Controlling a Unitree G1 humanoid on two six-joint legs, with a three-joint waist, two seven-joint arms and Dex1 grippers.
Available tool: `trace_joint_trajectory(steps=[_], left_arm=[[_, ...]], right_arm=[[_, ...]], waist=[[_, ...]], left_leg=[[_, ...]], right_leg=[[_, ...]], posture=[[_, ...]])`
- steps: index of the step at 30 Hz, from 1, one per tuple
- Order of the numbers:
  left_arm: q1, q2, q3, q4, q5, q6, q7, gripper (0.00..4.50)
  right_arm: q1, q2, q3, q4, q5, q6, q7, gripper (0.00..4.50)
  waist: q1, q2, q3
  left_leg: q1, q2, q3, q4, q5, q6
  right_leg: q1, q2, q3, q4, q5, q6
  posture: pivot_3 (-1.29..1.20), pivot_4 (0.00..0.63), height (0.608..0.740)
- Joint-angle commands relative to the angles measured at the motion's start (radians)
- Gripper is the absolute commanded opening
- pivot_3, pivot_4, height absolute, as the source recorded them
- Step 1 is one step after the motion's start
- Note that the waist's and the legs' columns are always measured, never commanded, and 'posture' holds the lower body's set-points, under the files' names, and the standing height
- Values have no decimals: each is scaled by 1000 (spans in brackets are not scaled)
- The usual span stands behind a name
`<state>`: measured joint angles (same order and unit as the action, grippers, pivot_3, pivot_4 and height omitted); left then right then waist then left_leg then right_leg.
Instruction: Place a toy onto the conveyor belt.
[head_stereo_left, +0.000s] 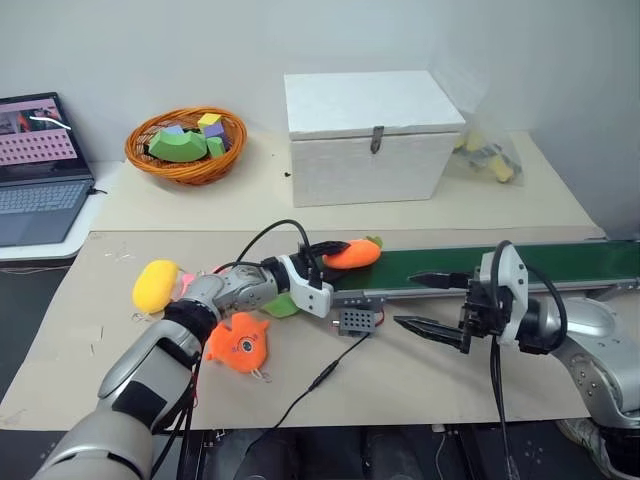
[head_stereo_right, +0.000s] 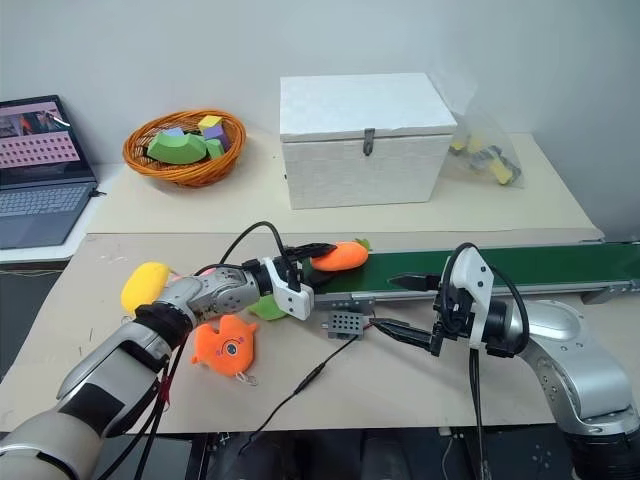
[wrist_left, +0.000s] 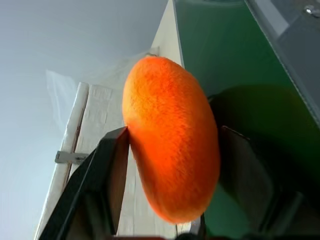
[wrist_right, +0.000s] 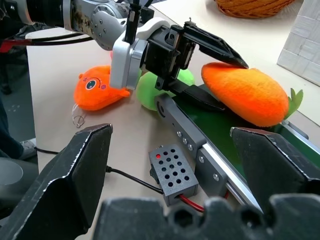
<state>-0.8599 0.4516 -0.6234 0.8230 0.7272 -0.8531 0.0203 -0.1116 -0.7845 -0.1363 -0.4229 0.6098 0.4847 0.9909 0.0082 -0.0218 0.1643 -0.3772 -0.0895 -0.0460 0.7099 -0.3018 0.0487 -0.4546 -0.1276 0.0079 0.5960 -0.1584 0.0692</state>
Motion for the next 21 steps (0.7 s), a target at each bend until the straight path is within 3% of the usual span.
trace_joint_trajectory(steps=[1, 19, 21], left_arm=[[18, 34, 10, 4, 5, -1, -39, 2956], [115, 162, 145, -170, -143, 15, -217, 2956], [144, 149, 199, -196, -340, 86, -367, 2956]], right_arm=[[-29, 8, -12, -12, 10, -17, -3, 4500], [-80, 34, 31, 50, -21, -45, 16, 4500], [-78, 34, 31, 53, -24, -50, 16, 4500]], waist=[[0, 0, 0], [0, 0, 0], [0, 0, 0]], left_leg=[[0, 0, 0, 0, 0, 0], [-1, 0, 0, 1, 0, 0], [-1, 0, 0, 1, 0, 0]], right_leg=[[0, 0, 0, 0, 0, 0], [-1, 0, 0, 0, 0, 0], [-1, 0, 0, 0, 0, 0]], posture=[[0, 150, 740], [0, 150, 740], [0, 150, 740]])
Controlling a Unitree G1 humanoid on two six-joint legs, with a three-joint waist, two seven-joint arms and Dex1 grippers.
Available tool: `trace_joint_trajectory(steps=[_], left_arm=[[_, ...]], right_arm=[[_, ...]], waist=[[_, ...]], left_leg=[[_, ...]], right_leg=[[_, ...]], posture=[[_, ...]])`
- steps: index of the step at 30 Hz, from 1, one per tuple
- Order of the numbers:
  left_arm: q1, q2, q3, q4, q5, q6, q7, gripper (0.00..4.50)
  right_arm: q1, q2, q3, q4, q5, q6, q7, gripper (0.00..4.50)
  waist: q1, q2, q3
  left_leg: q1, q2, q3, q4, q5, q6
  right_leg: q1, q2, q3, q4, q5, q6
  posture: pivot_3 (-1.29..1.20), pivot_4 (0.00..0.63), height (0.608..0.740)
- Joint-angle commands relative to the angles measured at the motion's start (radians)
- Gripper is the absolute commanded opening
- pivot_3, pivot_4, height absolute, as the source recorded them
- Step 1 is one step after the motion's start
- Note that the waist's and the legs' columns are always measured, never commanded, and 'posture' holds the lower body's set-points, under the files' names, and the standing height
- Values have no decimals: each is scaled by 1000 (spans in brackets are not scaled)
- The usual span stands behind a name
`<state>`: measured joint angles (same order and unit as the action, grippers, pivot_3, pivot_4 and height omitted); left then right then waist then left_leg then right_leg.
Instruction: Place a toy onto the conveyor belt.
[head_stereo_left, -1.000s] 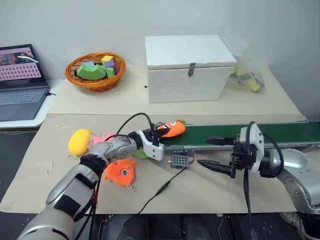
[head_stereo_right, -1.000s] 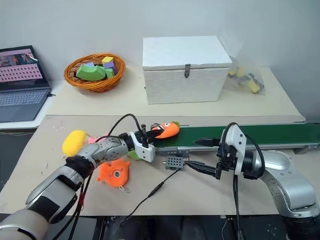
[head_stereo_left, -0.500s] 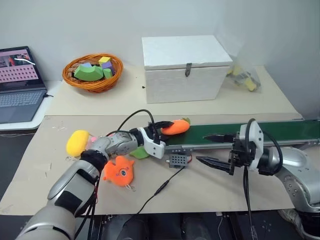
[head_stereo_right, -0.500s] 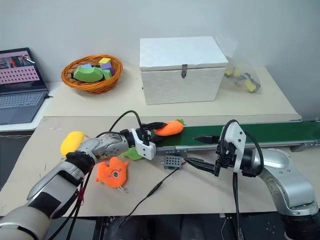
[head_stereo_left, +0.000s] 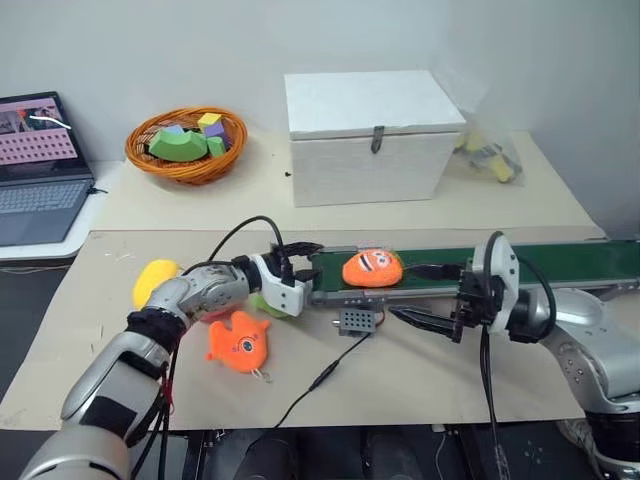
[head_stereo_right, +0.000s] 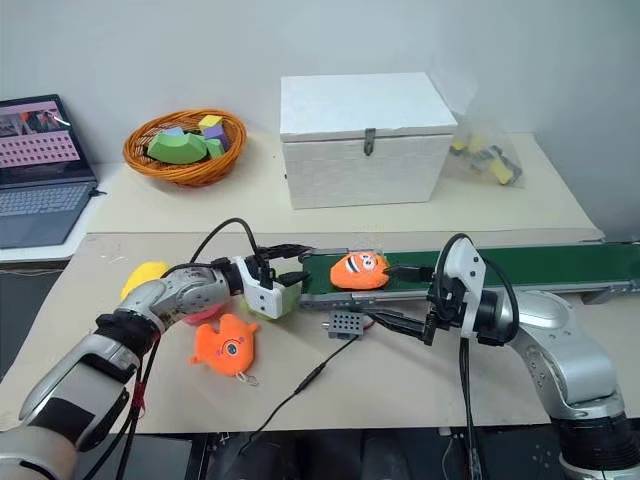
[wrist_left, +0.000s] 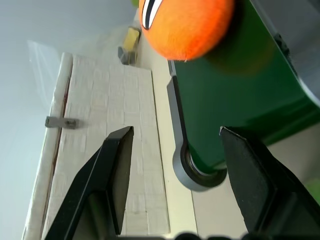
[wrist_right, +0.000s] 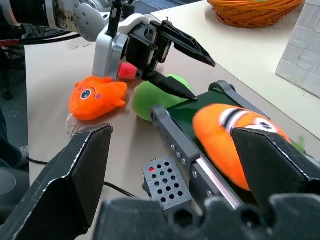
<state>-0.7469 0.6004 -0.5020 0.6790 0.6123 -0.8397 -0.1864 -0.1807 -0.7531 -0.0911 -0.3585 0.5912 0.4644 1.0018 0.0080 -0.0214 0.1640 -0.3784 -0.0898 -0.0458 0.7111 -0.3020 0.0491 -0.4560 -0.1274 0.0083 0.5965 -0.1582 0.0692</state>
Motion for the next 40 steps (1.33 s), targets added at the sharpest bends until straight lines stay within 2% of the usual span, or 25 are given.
trace_joint_trajectory(steps=[1, 3, 5, 7, 8, 11, 16, 25, 40], left_arm=[[46, -5, 106, -76, -328, 121, -244, 2956], [95, -3, 163, -196, -608, 328, -486, 2956], [159, 41, 215, -402, -912, 669, -708, 2956], [202, 124, 283, -607, -1236, 1052, -845, 2956], [221, 161, 328, -682, -1364, 1172, -884, 2956], [257, 204, 428, -782, -1517, 1345, -890, 2956], [304, 207, 475, -835, -1496, 1420, -879, 2956], [318, 185, 485, -868, -1396, 1410, -877, 2956], [360, 168, 503, -930, -1376, 1445, -881, 2956]], right_arm=[[-7, 2, -14, -10, -5, -30, 6, 4500], [-4, 0, -17, -10, -5, -32, 6, 4500], [-1, -1, -18, -10, -7, -34, 6, 4500], [2, -1, -19, -12, -7, -34, 5, 4500], [2, 0, -18, -13, -7, -34, 4, 4500], [7, 3, -20, -17, -7, -33, 2, 4500], [0, 3, -17, -8, -9, -30, 7, 4500], [-25, 0, -6, 11, -14, -27, 19, 4500], [-47, 8, 17, 20, -13, -22, 28, 4500]], waist=[[-1, 0, 0], [-3, 0, 0], [-8, 0, 0], [-19, 0, 0], [-23, 0, 0], [-26, 1, 0], [-22, 1, 0], [-20, 1, 0], [-20, 1, 0]], left_leg=[[0, 0, 0, 0, 0, 0], [-2, 0, 0, 2, 0, 0], [-4, 0, -1, 4, 0, 1], [-5, 0, -1, 5, -1, 1], [-4, 0, -2, 5, -1, 2], [-2, 0, -2, 5, -1, 2], [8, 0, 0, 3, -1, 2], [8, 0, 1, 2, -1, 1], [8, 0, 1, 2, -1, 1]], right_leg=[[0, 0, 0, 0, 0, 0], [-2, 0, 0, 3, 0, 0], [-3, 0, 0, 10, 0, 0], [-4, 0, 0, 11, 0, 0], [-4, 0, 0, 12, -1, 1], [-3, 0, 0, 13, -1, 1], [4, 0, 1, 12, -2, 0], [4, 0, 2, 11, -2, -1], [3, 0, 2, 8, -2, -1]], posture=[[0, 150, 740], [0, 150, 740], [0, 150, 740], [0, 150, 740], [0, 150, 740], [0, 150, 740], [0, 150, 740], [0, 150, 740], [0, 150, 740]])
